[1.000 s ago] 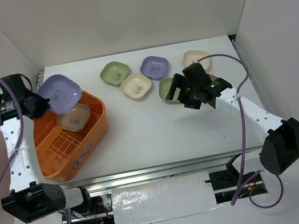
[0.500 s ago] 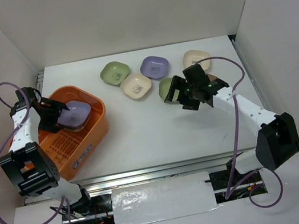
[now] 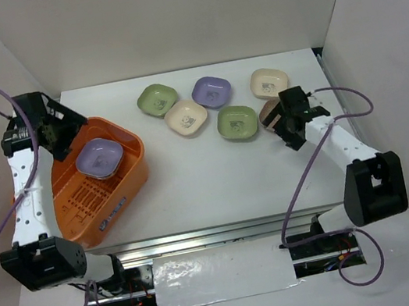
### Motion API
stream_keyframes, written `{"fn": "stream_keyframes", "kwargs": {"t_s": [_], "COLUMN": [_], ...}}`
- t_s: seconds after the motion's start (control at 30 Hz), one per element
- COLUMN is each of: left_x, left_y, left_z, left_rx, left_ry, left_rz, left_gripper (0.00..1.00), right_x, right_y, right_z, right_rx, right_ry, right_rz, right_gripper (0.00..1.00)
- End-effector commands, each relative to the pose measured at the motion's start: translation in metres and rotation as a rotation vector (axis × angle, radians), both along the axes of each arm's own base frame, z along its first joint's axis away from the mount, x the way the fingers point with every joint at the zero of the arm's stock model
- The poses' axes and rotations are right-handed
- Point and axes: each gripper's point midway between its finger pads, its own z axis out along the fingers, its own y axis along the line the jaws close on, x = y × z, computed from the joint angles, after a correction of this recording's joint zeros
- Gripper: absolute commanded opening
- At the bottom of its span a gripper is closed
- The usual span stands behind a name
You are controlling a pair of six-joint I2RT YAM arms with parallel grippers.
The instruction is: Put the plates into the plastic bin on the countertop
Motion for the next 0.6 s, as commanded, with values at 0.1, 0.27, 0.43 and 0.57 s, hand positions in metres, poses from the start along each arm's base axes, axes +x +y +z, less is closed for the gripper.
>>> {"fn": "stream_keyframes", "kwargs": {"t_s": [0.1,0.27,0.43,0.57], "left_x": [-0.013,-0.016,-0.01,-0.006], "left_y": [-0.04,-0.058,-0.065,-0.079], "left_z": [0.029,0.019,0.008,0.011], "left_rx": [0.165,0.16,0.141,0.162], "left_ry": [0.001,0.004,0.035,0.035], "left_rz": [-0.201,-0.297,-0.35,-0.41], "left_gripper": [0.99,0.99,0.99,0.99], "right_x": [0.021,0.037,0.055,0.057], "right_y": [-0.09,-0.132,-0.137,-0.136], "right_z": [-0.013,-0.049,-0.072,-0.079], "right_rx": [-0.141,-0.158,-0.116,-0.08], "right_ry": [0.055,0.166,0.204,0.203], "right_rz": [-0.292,-0.322,-0.274,-0.248], "right_gripper": [1.0,0.95,0.68,0.53]}}
